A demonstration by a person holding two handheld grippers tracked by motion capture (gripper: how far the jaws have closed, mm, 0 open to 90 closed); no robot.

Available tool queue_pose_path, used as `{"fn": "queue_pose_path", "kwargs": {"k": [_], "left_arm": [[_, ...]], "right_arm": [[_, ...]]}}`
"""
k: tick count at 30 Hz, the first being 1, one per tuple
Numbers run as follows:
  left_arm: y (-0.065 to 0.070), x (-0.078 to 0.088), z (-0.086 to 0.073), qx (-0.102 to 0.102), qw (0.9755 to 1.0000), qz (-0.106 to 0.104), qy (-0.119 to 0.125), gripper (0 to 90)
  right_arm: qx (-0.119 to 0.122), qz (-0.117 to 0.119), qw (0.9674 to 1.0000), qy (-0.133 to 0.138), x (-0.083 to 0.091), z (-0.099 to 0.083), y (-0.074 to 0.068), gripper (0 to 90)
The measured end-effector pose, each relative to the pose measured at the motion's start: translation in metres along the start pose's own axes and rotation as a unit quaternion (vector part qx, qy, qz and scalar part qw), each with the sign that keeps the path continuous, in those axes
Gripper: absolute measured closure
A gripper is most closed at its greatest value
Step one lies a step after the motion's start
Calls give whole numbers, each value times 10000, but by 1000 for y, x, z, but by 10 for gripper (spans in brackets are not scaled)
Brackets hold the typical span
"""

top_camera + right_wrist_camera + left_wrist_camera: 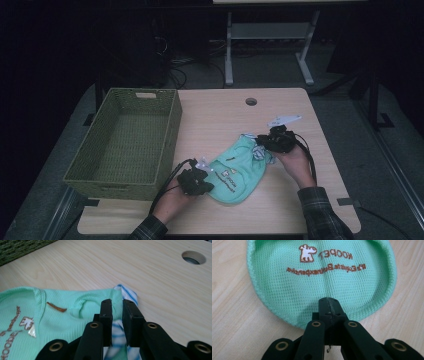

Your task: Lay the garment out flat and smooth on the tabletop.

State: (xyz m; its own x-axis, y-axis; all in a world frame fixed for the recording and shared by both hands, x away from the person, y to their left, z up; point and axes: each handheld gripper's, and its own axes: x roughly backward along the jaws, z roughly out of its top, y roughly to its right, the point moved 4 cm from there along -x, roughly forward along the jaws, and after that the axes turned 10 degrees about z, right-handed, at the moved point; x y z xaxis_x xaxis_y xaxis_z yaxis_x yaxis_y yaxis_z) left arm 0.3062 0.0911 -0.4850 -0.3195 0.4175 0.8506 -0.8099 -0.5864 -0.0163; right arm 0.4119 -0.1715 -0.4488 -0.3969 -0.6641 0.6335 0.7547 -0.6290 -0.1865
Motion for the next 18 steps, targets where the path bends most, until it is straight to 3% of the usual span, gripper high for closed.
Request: {"fn": "queue_pose_path", "kwargs": {"k": [10, 16, 18], "left_arm": [[0, 0, 0, 2, 10000, 11, -12, 897], [0, 0, 0, 6, 10000, 6, -12, 897], [0, 0, 0, 2, 10000, 11, -14, 897]], "right_arm": [[-230, -89, 9997, 43, 27, -41, 3, 787], [-350, -54, 9994, -21, 27, -51, 4, 778], [-417, -51, 9991, -60, 20, -54, 5, 727]]}}
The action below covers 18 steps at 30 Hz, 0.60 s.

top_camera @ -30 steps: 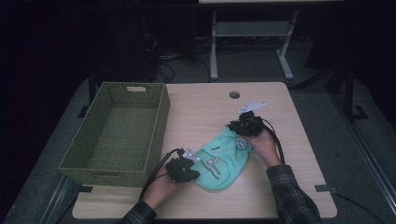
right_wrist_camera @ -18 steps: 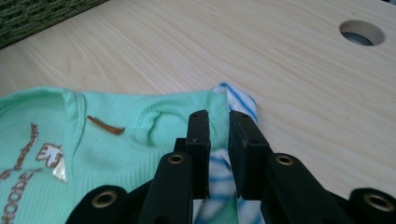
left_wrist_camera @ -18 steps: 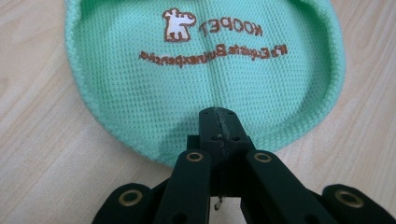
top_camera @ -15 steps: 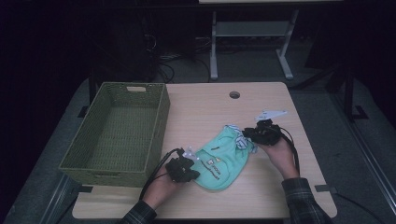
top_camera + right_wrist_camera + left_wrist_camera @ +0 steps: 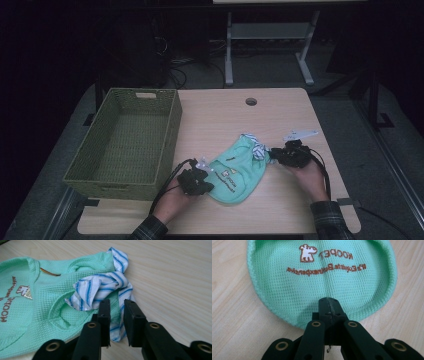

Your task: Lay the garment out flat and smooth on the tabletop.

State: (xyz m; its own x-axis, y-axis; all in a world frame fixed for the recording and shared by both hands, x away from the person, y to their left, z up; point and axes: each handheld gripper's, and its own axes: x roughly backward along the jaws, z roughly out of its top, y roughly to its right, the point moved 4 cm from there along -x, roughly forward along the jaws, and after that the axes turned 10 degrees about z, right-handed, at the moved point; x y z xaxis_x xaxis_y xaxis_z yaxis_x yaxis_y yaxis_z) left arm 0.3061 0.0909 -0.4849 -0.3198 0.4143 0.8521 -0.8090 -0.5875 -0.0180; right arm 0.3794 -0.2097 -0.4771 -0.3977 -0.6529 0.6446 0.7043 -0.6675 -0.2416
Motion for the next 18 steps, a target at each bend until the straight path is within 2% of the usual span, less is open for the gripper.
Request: {"fn": "queue_pose_path", "kwargs": {"k": [5, 6, 10, 14, 18], "left_arm": [[0, 0, 0, 5, 10000, -18, 3, 897], [0, 0, 0, 4, 10000, -19, 2, 897], [0, 0, 0, 3, 10000, -12, 4, 897], [0, 0, 0, -64, 10000, 15, -28, 897], [1, 0, 0, -22, 10000, 30, 5, 898]], "right_arm": [[21, -82, 9999, -149, -11, -3, 2, 735], [4, -96, 9996, -249, -15, -5, 3, 799], [55, -105, 9994, -331, -18, -7, 4, 864], [202, -250, 9991, -265, -12, -5, 6, 875], [167, -327, 9992, -180, -4, -7, 15, 875]]}}
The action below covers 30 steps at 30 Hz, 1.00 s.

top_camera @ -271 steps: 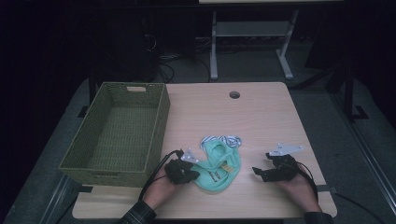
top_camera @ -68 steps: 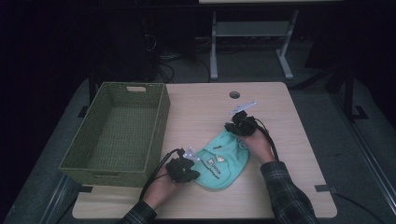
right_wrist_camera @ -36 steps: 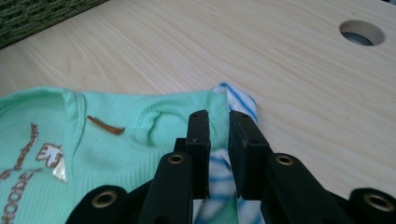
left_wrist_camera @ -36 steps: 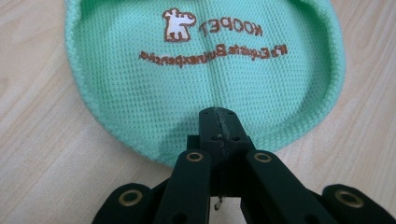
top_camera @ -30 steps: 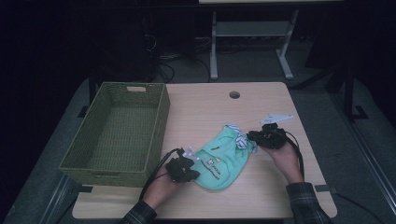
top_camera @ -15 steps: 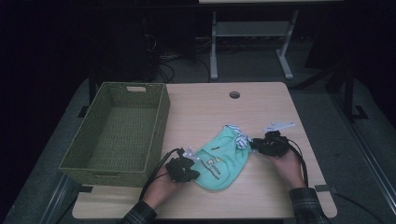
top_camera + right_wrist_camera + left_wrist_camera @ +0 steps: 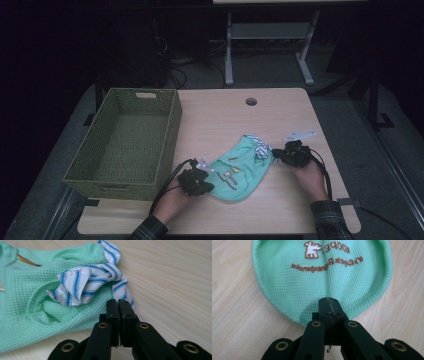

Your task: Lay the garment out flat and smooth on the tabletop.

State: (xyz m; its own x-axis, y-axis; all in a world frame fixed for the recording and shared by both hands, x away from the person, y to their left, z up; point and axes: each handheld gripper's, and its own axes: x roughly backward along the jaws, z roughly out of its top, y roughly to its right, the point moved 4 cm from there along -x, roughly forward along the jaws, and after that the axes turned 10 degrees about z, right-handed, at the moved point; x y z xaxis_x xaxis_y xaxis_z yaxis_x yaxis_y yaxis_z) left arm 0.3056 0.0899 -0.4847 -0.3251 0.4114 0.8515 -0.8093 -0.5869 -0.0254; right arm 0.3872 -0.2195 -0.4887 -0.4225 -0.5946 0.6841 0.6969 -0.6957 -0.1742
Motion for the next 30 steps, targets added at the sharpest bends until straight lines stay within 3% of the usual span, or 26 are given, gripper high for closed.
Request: {"fn": "queue_pose_path", "kwargs": {"k": [5, 8, 10, 15, 18, 30], "left_arm": [[-1, 0, 0, -44, 10000, -9, -32, 897], [-1, 0, 0, -42, 10000, -12, -30, 897], [-1, 0, 0, -46, 10000, -7, -25, 897], [0, 0, 0, -15, 10000, 2, -1, 897], [0, 0, 0, -20, 10000, 7, -6, 897], [0, 0, 0, -18, 10000, -13, -1, 897]], "right_arm": [[-81, 58, 9999, 14, 1, -5, 6, 835], [-42, 73, 9998, 168, 11, -1, -3, 808], [-57, 201, 9993, 314, 18, 0, -9, 802], [70, 476, 9983, 341, 26, -4, -31, 842], [240, 646, 9973, 254, 22, -8, -51, 872], [359, 970, 9946, 23, 6, -15, -83, 898]]}}
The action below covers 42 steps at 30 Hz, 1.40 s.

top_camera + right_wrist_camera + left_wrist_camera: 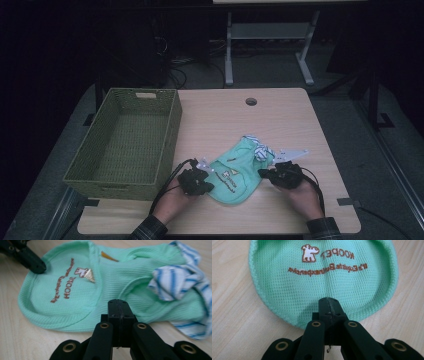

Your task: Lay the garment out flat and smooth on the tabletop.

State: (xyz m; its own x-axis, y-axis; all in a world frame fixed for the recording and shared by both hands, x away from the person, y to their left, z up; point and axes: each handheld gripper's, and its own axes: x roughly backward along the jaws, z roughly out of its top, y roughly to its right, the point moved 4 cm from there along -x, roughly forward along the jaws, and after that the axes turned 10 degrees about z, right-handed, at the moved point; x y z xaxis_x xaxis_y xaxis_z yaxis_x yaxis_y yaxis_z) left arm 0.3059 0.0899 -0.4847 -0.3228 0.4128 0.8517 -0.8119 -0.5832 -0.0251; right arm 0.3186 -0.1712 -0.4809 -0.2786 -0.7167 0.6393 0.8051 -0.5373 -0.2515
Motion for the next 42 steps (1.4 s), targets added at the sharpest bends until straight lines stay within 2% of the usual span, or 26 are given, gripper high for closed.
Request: {"fn": "queue_pose_path", "kwargs": {"k": [4, 7, 9, 11, 15, 16, 18, 22, 25, 30, 34, 38, 42], "left_arm": [[-1, 0, 0, 50, 10000, -16, -68, 896], [-3, 2, 4, 169, 9997, -179, 7, 896], [-5, 7, 10, 147, 9998, -104, 132, 896], [-8, 12, 18, 210, 9993, -55, 299, 897], [-15, 14, 35, 137, 9986, 101, 499, 897], [-17, 12, 39, 159, 9981, 125, 576, 897], [-22, 7, 50, 66, 9980, 224, 595, 897], [-28, 0, 62, 88, 9975, 284, 634, 897], [-35, -9, 72, 61, 9975, 373, 601, 896], [-44, -30, 84, -4, 9978, 377, 539, 896], [-45, -45, 87, 21, 9983, 344, 478, 896], [-45, -57, 85, -47, 9988, 380, 296, 896], [-45, -56, 83, -40, 9988, 396, 297, 897]], "right_arm": [[78, 108, 9997, -182, -9, -3, -9, 898], [133, 45, 9989, -455, -17, -8, -11, 899], [185, 22, 9985, -514, -18, -9, -10, 899], [183, 34, 9985, -510, -18, -9, -10, 899], [248, 38, 9983, -527, -18, -9, -9, 899], [285, 31, 9980, -568, -17, -9, -9, 899], [265, 52, 9979, -584, -16, -10, -9, 899], [246, 77, 9980, -580, -14, -11, -7, 899], [248, 88, 9980, -582, -14, -11, -6, 899], [296, 66, 9977, -603, -14, -11, -7, 899], [303, 61, 9977, -607, -14, -11, -7, 899], [309, 60, 9976, -615, -14, -11, -7, 899], [320, 46, 9975, -627, -14, -11, -7, 899]]}}
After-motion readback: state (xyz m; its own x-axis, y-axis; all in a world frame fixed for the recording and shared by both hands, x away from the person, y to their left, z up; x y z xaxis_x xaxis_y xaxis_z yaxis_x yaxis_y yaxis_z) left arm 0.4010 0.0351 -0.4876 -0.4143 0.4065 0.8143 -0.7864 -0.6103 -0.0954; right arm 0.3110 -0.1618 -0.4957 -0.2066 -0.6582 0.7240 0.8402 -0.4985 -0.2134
